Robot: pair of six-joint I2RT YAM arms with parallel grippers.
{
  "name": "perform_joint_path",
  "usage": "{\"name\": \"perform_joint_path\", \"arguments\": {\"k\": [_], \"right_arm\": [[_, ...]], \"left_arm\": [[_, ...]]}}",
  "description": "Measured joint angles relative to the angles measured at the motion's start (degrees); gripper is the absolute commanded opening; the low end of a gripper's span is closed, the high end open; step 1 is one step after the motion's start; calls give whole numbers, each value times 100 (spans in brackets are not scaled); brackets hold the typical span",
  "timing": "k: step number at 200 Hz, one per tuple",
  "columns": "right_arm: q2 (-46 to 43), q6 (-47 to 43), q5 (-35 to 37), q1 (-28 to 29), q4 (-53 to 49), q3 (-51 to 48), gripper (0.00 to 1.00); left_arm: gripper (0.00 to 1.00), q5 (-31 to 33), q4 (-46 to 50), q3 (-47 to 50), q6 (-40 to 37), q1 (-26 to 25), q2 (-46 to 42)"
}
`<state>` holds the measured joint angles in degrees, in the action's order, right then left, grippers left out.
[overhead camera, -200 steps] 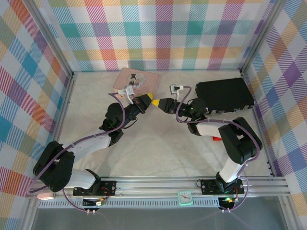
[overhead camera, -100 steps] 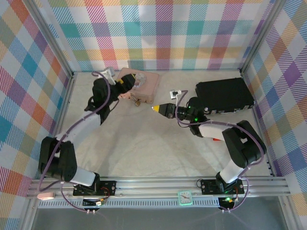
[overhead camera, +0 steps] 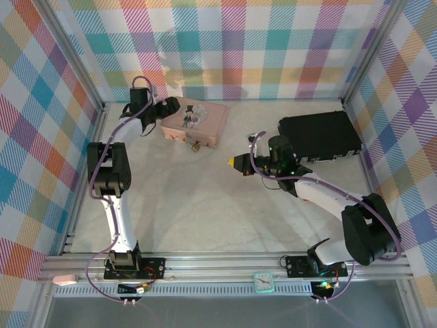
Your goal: Unlock a padlock with a key
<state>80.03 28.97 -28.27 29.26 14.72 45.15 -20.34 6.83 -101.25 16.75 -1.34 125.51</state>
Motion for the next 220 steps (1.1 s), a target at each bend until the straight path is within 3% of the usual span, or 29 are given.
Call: {"name": "perform_joint_path", "arguments": {"k": [45, 71, 91, 138, 163, 200, 220], "right_arm": [[-7, -310, 236, 0, -516, 107, 0], [-7, -376, 275, 0, -601, 140, 0], [-7, -382, 275, 0, -601, 160, 0], [11, -376, 247, 0, -540, 234, 0], [17, -376, 205, 0, -533, 234, 0], [15, -378, 166, 0, -535, 234, 0], [11, -378, 170, 0, -538, 232, 0]], "left_arm": [[90, -212, 831, -503, -321, -11, 610], [74, -284, 629, -219, -354, -13, 511], [64, -267, 398, 267, -264, -13, 236], [57, 96, -433, 2173, 350, -83, -940], [58, 332, -750, 2964, 645, -144, -1460], [82, 804, -699, 3456, 870, -234, -1928], [89, 1130, -291, 3475, 885, -234, -2144]]}}
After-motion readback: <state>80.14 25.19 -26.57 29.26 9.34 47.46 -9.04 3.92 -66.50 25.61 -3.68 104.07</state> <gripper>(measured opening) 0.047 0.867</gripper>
